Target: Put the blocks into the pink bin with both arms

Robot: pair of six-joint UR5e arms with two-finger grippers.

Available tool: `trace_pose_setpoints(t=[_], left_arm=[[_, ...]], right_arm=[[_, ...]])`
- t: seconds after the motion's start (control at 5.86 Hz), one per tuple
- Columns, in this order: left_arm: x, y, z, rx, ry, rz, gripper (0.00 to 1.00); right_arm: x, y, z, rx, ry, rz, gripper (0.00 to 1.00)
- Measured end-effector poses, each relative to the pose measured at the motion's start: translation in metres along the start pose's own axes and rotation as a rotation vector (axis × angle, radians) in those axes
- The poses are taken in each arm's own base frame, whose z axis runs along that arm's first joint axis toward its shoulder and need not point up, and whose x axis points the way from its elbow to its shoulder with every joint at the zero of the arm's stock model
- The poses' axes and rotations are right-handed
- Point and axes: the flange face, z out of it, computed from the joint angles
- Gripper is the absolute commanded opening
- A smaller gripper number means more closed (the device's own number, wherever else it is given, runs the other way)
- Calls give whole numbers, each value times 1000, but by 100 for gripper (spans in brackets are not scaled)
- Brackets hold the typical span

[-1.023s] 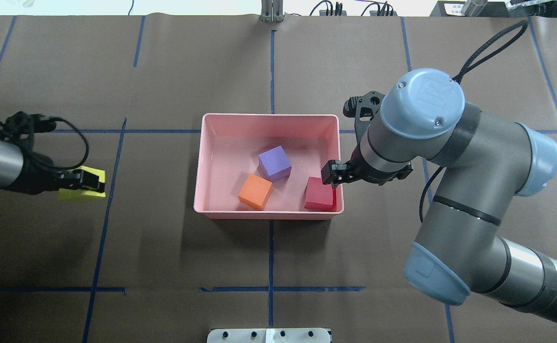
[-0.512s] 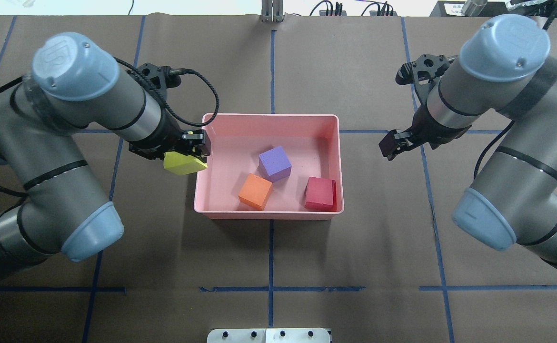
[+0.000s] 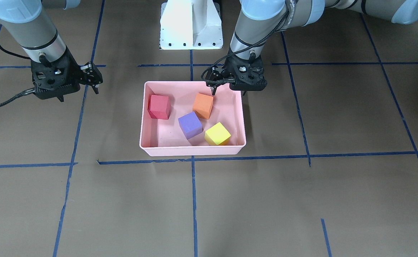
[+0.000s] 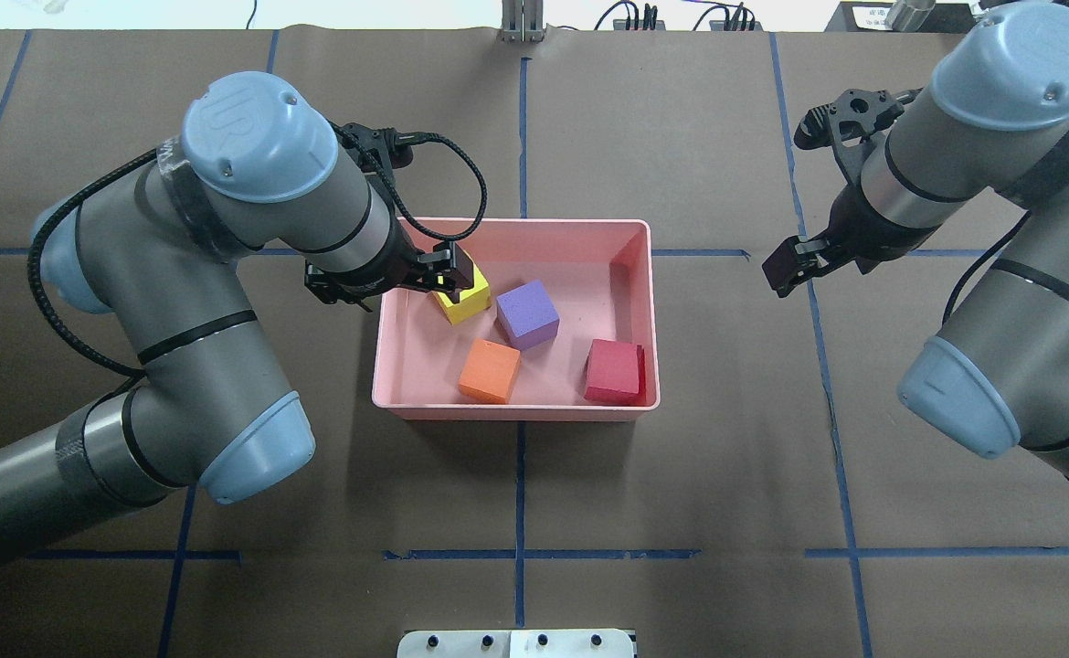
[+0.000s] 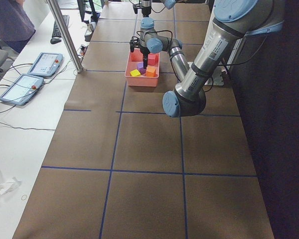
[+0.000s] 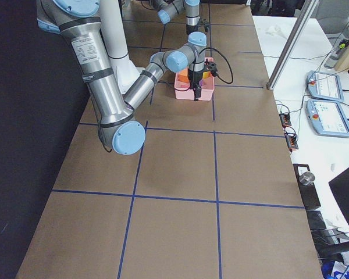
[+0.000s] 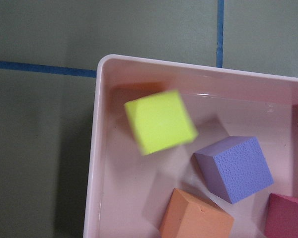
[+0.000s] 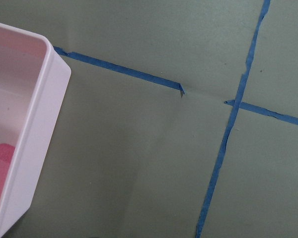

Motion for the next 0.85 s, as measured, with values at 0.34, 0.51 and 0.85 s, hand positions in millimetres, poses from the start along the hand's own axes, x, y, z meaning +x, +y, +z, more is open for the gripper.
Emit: trace_pose_setpoints(t=[0.34, 0.51, 0.85], left_arm=[[-62, -10, -16, 5, -23, 162, 100], [-111, -28, -28, -16, -34, 250, 100], [-256, -73, -67, -56, -57, 408, 100]], right_arm=[[61, 10, -6, -20, 6, -51, 100], [120, 25, -13, -37, 8, -97, 100], [263, 78, -28, -66, -6, -194, 100]])
